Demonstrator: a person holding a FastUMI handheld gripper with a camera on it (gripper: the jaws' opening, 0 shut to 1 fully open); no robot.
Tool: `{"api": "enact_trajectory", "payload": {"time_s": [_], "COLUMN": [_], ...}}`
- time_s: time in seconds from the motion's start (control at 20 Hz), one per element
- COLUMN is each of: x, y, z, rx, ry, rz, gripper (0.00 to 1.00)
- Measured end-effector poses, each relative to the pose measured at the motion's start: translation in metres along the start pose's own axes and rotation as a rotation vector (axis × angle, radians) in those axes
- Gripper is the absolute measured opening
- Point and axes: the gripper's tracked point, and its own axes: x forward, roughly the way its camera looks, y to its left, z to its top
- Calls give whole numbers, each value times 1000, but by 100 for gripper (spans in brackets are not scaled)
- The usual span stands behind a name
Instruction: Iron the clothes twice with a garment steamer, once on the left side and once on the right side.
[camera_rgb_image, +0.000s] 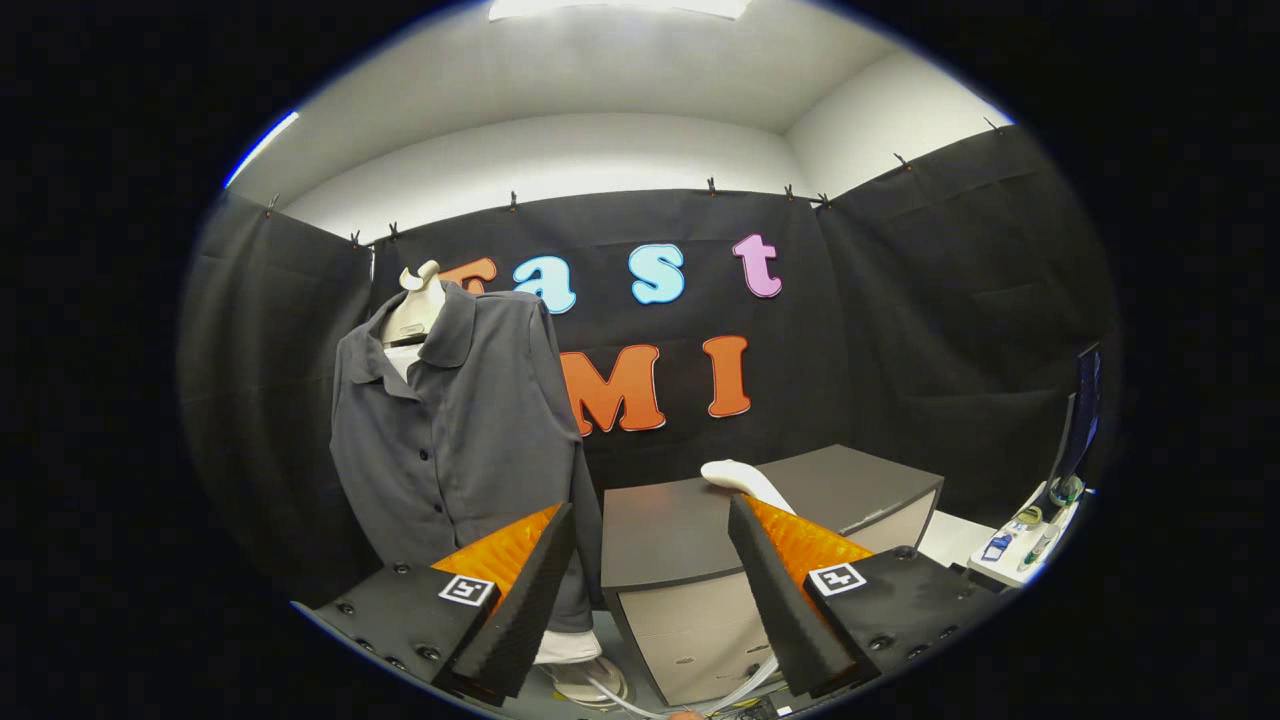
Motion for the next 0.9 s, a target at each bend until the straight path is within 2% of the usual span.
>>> {"api": "enact_trajectory", "payload": {"time_s": [0.4, 0.55, 0.9], "x": [-1, 3, 28], "y": [-9, -17, -10], "z": [12, 20, 31], "rx": [-19, -58, -148], "ry": [-15, -6, 72], "rz": [-10, -38, -29], "gripper": [98, 98, 98]}}
